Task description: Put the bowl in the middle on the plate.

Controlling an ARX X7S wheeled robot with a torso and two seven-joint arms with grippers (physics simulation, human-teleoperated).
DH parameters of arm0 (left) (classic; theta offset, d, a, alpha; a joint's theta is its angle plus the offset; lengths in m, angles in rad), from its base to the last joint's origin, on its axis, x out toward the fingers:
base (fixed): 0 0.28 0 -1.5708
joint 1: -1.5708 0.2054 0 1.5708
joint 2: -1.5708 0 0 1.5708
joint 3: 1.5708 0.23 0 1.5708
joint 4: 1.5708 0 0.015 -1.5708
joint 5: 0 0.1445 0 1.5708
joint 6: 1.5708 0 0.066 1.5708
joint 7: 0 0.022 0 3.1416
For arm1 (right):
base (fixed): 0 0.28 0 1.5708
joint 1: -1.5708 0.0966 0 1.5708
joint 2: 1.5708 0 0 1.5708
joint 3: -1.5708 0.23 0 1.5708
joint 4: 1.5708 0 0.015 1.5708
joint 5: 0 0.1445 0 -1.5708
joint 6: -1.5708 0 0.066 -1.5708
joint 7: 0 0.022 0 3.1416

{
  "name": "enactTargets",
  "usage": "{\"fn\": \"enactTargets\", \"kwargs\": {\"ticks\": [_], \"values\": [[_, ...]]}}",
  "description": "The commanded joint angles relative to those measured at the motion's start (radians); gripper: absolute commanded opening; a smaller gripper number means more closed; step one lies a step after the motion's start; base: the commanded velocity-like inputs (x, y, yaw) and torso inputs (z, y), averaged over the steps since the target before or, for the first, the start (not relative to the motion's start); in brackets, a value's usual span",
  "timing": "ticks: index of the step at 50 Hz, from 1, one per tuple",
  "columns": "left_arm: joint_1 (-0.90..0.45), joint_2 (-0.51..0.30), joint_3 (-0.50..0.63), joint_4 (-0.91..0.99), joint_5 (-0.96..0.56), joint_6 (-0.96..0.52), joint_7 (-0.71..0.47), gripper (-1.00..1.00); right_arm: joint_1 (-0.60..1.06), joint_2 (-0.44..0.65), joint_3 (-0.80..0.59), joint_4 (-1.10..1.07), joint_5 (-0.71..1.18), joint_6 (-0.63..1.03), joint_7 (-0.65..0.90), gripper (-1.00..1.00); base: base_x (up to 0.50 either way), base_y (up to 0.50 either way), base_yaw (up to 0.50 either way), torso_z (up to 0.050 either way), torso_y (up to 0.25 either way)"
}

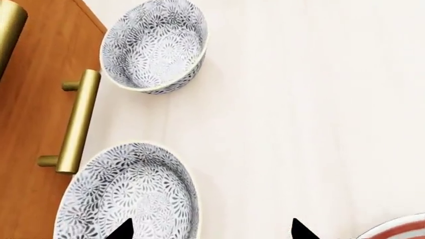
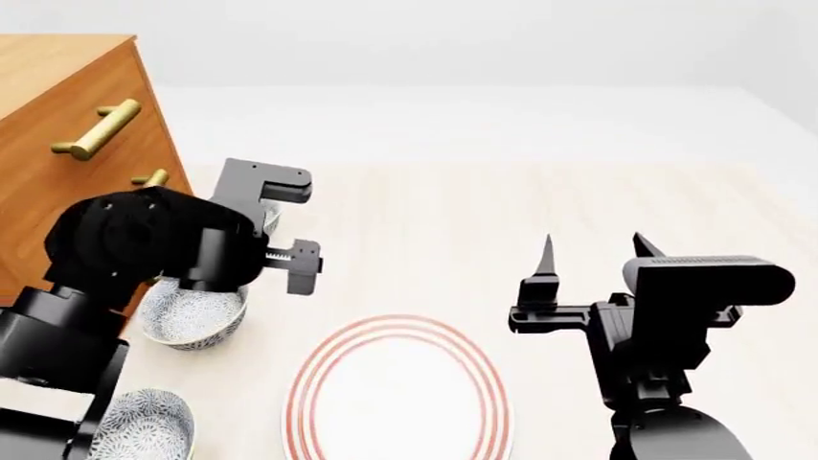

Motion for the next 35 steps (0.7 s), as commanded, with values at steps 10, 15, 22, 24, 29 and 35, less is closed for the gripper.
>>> {"fn": "enactTargets", "kwargs": {"ticks": [10, 15, 22, 24, 29, 35], "values": [[-0.037, 0.049, 0.124, -0.204, 0.157, 0.101, 0.154, 1.0, -0.006, 0.006, -0.001, 0.004, 0.012, -0.008, 0.012, 1.0, 0.0, 0.0, 0.0, 0.0, 0.0], [-0.036, 0.071, 0.163, -0.265, 0.202, 0.136, 0.197, 1.0, -0.016, 0.006, -0.001, 0.005, 0.014, -0.021, 0.015, 1.0, 0.0, 0.0, 0.0, 0.0, 0.0], [-0.037, 0.097, 0.199, -0.328, 0.236, 0.159, 0.243, 1.0, -0.012, 0.009, -0.001, 0.0, 0.02, -0.016, 0.019, 1.0, 0.0, 0.0, 0.0, 0.0, 0.0], [-0.041, 0.111, 0.214, -0.365, 0.252, 0.173, 0.267, 1.0, -0.011, 0.01, -0.002, -0.003, 0.021, -0.014, 0.02, 1.0, 0.0, 0.0, 0.0, 0.0, 0.0], [-0.051, 0.145, 0.252, -0.451, 0.293, 0.206, 0.325, 1.0, -0.018, 0.011, -0.002, 0.003, 0.023, -0.026, 0.022, 1.0, 0.0, 0.0, 0.0, 0.0, 0.0], [-0.074, 0.211, 0.315, -0.61, 0.362, 0.264, 0.43, 1.0, -0.016, 0.013, -0.005, 0.001, 0.027, -0.02, 0.025, 1.0, 0.0, 0.0, 0.0, 0.0, 0.0]]}}
